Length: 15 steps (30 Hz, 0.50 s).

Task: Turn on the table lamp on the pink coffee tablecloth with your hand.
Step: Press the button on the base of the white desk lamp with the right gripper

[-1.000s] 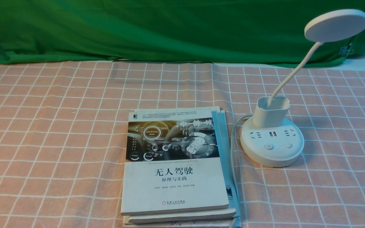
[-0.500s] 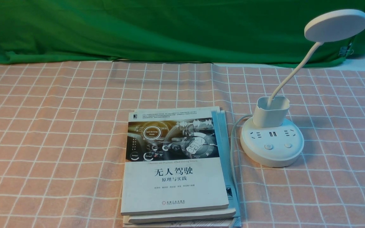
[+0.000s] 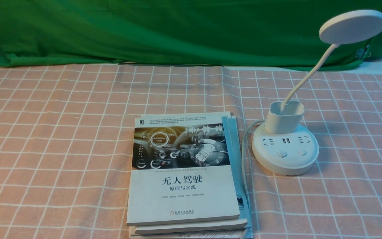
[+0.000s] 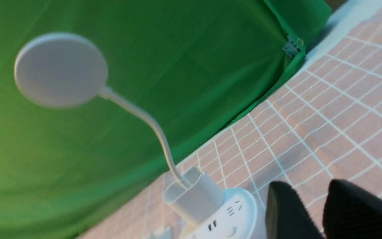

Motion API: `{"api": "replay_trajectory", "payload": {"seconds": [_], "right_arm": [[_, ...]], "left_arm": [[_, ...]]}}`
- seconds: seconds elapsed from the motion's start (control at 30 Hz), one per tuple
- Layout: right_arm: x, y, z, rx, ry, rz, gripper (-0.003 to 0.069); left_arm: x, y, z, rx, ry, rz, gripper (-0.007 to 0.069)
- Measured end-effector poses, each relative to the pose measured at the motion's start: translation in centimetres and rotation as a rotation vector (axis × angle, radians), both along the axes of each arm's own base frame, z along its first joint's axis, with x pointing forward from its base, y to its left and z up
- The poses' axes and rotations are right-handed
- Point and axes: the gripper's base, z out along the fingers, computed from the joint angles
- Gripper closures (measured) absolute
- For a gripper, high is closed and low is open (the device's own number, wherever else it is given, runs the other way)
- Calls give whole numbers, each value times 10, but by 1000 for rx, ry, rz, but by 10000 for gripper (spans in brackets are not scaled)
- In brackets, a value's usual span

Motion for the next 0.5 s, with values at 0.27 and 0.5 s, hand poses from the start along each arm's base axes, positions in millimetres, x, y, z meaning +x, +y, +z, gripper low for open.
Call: {"api": "replay_trajectory", "payload": {"seconds": [0.27, 0.5], "right_arm": [[19, 14, 107, -547, 131, 210, 625], [83, 30, 124, -749, 553, 469, 625]], "left_arm": [[0, 0, 0, 0, 0, 0, 603], [0, 0, 0, 0, 0, 0, 603]]}}
